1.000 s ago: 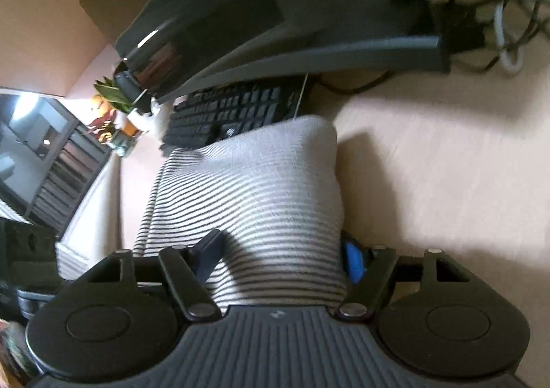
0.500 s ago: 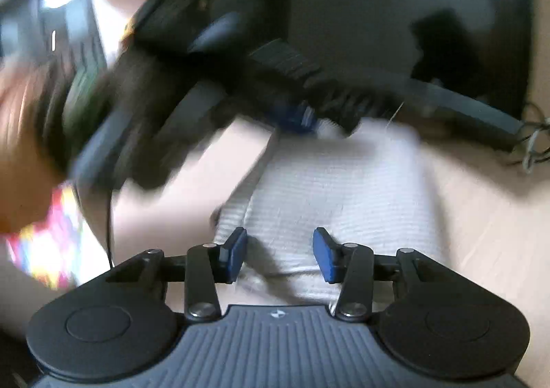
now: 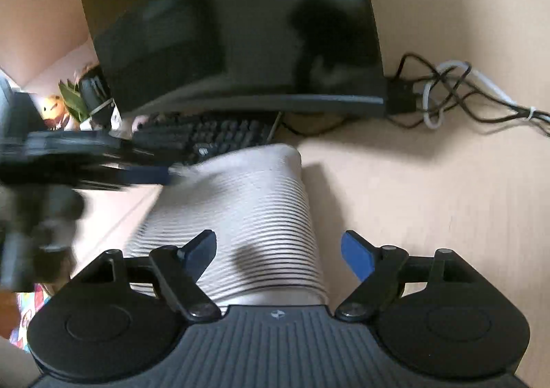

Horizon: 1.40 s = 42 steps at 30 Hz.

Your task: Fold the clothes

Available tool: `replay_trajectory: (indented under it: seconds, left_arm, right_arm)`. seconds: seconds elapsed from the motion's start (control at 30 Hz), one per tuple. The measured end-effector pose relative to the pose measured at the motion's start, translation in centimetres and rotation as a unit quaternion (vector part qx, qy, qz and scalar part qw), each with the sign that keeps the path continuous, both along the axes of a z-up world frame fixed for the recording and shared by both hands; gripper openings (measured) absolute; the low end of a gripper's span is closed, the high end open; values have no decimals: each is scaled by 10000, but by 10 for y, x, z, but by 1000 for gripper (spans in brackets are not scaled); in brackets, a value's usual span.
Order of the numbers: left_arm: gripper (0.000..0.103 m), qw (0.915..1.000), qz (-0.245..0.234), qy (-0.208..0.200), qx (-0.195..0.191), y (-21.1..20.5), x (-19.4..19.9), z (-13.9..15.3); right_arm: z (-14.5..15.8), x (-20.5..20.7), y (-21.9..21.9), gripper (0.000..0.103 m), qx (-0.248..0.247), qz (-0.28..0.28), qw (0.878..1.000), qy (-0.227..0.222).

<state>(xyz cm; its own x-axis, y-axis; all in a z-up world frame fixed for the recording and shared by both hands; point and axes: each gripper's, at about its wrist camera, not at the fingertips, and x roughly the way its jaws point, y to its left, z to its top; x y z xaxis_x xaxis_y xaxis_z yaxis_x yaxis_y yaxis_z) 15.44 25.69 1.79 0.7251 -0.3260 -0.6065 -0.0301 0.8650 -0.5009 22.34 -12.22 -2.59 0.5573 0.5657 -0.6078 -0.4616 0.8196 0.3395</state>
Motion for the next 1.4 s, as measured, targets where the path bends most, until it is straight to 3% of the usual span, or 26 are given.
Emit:
replay_trajectory:
  seconds: [0.07, 0.17, 0.2, 0.27, 0.4, 0.57, 0.63, 0.7, 0.77, 0.83, 0.9, 1.0, 1.2, 1.4]
  left_arm:
    - [78, 9993, -206, 260, -197, -9, -7, -13]
    - [63, 9976, -298, 557, -275, -21, -11, -41]
    - [61, 9973, -290, 622, -279, -23, -13, -50]
    - [60, 9960, -199, 669, -563, -23, -13, -60]
    - [60, 9973, -310, 446, -501, -42, -5, -65]
    - [68, 9999, -73, 77, 45, -64, -11, -68]
    - [71, 9995, 235, 19, 194, -72, -21, -66]
    - [81, 9967, 652, -21, 479, -82, -33, -61]
    - [81, 9924, 1001, -108, 709, -96, -45, -54]
    - [85, 9856, 1359, -221, 982, -112, -63, -45]
    - [100, 9758, 1753, -371, 1253, -134, -84, -39]
    - [103, 9583, 2365, -499, 1525, -163, -112, -36]
    - [103, 9349, 3018, -24, 1865, -221, -148, -42]
    - [103, 9178, 3352, 404, 2090, -247, -165, -39]
  right_arm:
    - [-13, 9, 1, 83, 44, 223, 9995, 236]
    - [-34, 19, -2, 81, 573, 237, 9950, 782]
    - [-30, 17, -1, 69, 560, 278, 9958, 675]
    - [-20, 10, 0, 60, 491, 368, 9973, 396]
    - [-6, 7, -7, 56, -41, 414, 9988, -269]
    - [-20, -2, -18, 62, -387, 335, 9972, -553]
    - [-23, -4, -22, 77, -432, 287, 9969, -585]
    - [-23, -6, -28, 85, -371, 216, 9977, -521]
    - [-20, -12, -40, 87, -238, 202, 9984, -481]
    - [-18, -24, -54, 103, -162, 298, 9976, -612]
    - [-16, -37, -69, 103, -137, 408, 9964, -731]
    - [-17, -53, -80, 103, -144, 486, 9948, -887]
    - [-20, -66, -94, 103, 27, 339, 9970, -698]
    - [-28, -97, -112, 103, -135, 592, 9942, -889]
